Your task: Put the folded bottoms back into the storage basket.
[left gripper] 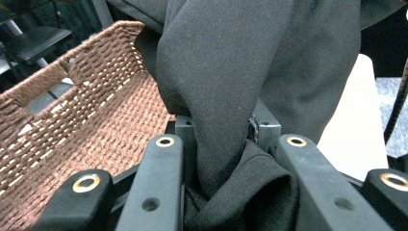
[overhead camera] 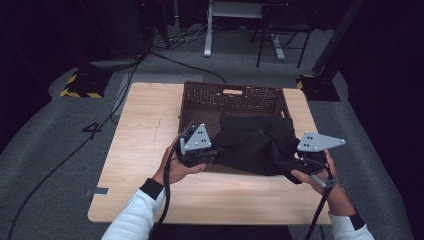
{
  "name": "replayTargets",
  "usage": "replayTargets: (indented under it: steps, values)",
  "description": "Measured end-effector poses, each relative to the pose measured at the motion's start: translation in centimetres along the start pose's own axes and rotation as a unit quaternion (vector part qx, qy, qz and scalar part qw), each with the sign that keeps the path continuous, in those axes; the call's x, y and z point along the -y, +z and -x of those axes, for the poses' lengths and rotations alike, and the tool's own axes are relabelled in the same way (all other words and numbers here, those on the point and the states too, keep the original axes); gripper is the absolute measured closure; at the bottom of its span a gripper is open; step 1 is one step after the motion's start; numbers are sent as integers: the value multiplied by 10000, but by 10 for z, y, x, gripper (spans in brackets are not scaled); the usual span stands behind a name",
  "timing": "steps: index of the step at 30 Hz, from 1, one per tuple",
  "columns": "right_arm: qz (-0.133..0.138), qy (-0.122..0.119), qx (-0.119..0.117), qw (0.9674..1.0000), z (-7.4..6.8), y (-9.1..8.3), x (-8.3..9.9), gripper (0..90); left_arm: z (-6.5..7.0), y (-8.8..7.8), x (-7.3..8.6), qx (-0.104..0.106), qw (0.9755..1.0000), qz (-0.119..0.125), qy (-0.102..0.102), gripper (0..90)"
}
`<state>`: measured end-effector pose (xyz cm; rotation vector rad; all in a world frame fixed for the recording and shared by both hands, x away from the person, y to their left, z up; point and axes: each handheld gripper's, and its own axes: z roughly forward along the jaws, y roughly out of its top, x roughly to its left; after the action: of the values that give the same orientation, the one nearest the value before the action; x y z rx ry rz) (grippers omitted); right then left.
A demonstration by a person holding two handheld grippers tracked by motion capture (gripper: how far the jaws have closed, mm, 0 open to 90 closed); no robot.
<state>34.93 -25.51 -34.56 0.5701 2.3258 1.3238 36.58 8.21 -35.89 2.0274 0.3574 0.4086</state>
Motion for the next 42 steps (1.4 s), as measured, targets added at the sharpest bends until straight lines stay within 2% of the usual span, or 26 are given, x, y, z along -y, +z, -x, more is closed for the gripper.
replayTargets:
  steps: [11,28,42]
  values:
    - [41,-83,68,9999,12,5,-18,633,-12,-4,-8,-174,9998,123,-10,729]
    - [103,-91,140,9998,33,15,-36,634,-31,-3,-24,-414,9990,151,6,730]
    - [47,-99,159,9998,49,30,-46,633,-47,1,-23,-602,9981,125,-91,730]
